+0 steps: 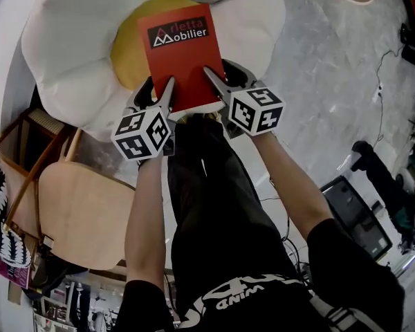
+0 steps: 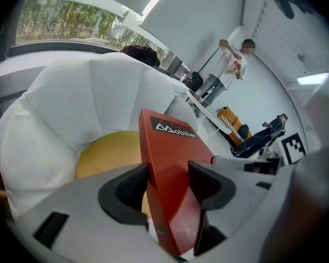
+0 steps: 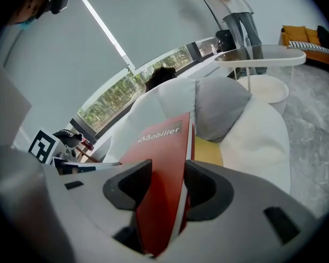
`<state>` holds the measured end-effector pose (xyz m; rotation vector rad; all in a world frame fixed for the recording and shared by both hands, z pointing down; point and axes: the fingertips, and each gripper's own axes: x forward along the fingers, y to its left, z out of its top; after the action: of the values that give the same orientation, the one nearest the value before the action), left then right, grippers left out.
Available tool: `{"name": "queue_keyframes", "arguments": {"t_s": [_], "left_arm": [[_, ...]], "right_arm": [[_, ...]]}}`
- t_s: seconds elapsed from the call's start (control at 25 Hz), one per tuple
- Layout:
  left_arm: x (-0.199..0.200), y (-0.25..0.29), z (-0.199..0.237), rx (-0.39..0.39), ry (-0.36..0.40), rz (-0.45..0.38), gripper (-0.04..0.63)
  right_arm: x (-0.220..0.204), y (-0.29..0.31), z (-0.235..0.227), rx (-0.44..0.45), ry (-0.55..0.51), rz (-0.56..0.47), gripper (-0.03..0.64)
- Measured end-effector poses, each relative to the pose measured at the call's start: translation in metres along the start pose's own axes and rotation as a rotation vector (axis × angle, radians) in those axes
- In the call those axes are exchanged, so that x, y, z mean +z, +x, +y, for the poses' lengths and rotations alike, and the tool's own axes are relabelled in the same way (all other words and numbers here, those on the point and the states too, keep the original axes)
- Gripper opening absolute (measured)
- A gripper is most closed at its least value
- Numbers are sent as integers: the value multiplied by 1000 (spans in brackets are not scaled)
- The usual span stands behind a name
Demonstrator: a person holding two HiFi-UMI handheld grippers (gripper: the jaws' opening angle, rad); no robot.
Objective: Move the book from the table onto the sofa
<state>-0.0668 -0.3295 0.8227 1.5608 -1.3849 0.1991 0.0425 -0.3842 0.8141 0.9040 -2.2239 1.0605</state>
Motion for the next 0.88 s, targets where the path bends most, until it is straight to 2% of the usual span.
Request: {"name": "queue_keyframes", "arguments": {"t_s": [0.56, 0.88], "left_arm": [[-52, 75, 74, 15, 9, 6, 239], [-65, 99, 93, 19, 8, 20, 239]], "right_arm": [[-63, 89, -45, 12, -30, 26, 173], [-80, 115, -62, 29, -35, 37, 173]]}}
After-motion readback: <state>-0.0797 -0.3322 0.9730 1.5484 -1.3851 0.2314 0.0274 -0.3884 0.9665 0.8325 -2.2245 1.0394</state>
